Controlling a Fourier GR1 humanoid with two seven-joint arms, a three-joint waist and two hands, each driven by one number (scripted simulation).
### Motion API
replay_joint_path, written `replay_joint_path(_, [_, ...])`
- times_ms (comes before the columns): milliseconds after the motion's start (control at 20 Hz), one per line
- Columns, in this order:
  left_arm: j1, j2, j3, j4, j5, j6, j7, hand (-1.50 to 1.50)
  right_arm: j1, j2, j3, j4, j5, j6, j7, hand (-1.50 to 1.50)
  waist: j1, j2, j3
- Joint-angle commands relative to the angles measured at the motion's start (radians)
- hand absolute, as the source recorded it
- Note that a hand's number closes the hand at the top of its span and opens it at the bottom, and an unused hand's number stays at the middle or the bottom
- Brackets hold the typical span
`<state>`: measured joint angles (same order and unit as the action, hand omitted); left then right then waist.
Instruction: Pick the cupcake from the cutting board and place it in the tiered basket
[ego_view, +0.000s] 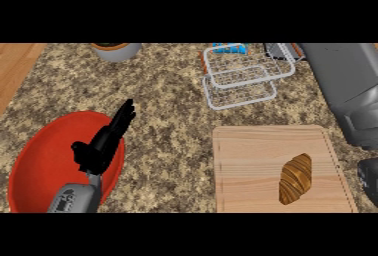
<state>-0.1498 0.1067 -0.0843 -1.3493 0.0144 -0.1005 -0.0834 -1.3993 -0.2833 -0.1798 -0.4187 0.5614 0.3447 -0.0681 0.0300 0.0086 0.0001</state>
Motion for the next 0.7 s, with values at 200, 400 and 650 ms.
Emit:
replay_joint_path(200, [-0.017, 0.016, 0.035, 0.03, 0.015, -0.019, -0.001, 0.0, -0.051, 0.095, -0.06, 0.07, -0.067, 0.004, 0.074, 1.5, -0.001, 0.001, -0.001])
replay_joint_path(400, [0.035, -0.024, -0.012, 0.016, -0.018, 0.008, -0.015, 0.0, -0.02, 0.092, -0.143, 0.153, -0.148, 0.059, 0.222, 1.5, -0.004, -0.001, -0.001])
replay_joint_path(650, [-0.016, 0.021, 0.038, 0.025, 0.016, -0.032, 0.003, 0.0, -0.036, 0.092, -0.205, 0.173, -0.221, 0.085, 0.309, -1.5, -0.009, -0.002, -0.001])
